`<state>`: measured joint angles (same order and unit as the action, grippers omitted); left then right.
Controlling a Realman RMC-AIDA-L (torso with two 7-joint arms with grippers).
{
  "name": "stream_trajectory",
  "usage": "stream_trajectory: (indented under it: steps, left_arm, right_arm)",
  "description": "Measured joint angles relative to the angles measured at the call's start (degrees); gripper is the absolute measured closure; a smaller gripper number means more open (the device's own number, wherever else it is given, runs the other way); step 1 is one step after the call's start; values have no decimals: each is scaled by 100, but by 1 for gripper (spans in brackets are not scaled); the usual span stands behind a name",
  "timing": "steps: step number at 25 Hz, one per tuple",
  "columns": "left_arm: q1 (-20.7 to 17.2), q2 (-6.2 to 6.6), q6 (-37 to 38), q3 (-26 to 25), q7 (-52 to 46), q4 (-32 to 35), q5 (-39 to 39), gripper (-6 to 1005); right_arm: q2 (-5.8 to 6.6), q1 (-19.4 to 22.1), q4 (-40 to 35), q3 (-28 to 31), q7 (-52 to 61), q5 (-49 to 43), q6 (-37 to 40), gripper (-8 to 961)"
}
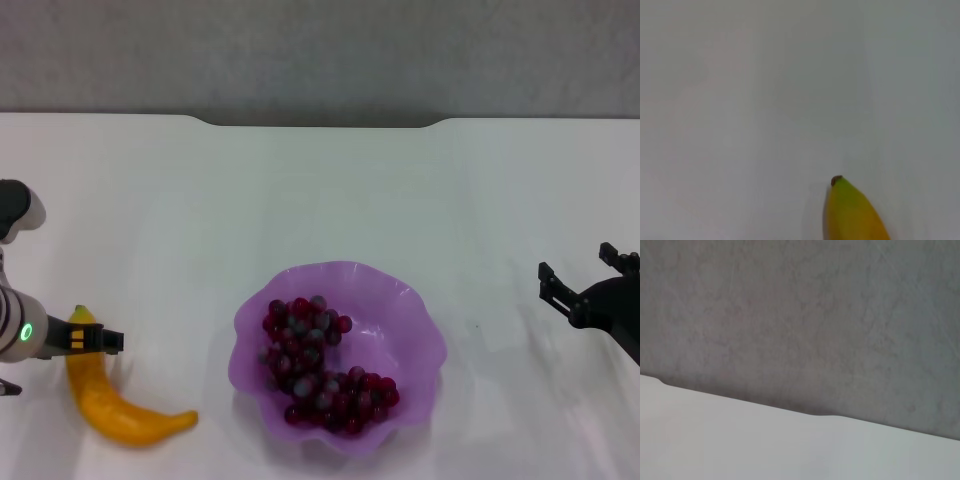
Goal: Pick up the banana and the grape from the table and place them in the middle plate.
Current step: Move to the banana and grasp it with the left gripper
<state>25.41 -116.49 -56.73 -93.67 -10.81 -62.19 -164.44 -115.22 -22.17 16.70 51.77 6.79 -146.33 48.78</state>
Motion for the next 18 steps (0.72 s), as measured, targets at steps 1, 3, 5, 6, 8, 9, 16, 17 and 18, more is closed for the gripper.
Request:
stream_trajectory:
  steps: [1,3,5,6,8,9,16,17,18]
  left_arm:
    - [8,1,18,0,4,38,0,118]
    - [29,6,39,0,13,98,-1,118]
    - [50,7,71,1,23,144,-1,118]
    - [55,7,80,1,27,158,-1,118]
    - [65,7,102,2,37,202,-1,118]
    - [69,7,105,4,39,220,-1,118]
    - [89,5,139,53,61,260,-1,336]
    - [89,5,152,56,62,260,-1,364]
    - [89,4,163,59,62,260,0,392]
  right_arm:
    - [0,0,0,0,1,0,0,61]
    - [0,-2,0,0,2,0,0,62]
    - [0,-4,0,0,3,0,0,62]
    - [0,-4,0,0,4,0,0,62]
    - [0,-5,0,0,4,0,0,62]
    - [0,-6,0,0,5,0,0,62]
    - [0,-7,0,0,5,0,0,62]
    - [0,-7,-1,0,5,0,0,62]
    - [0,-7,-1,0,5,0,0,62]
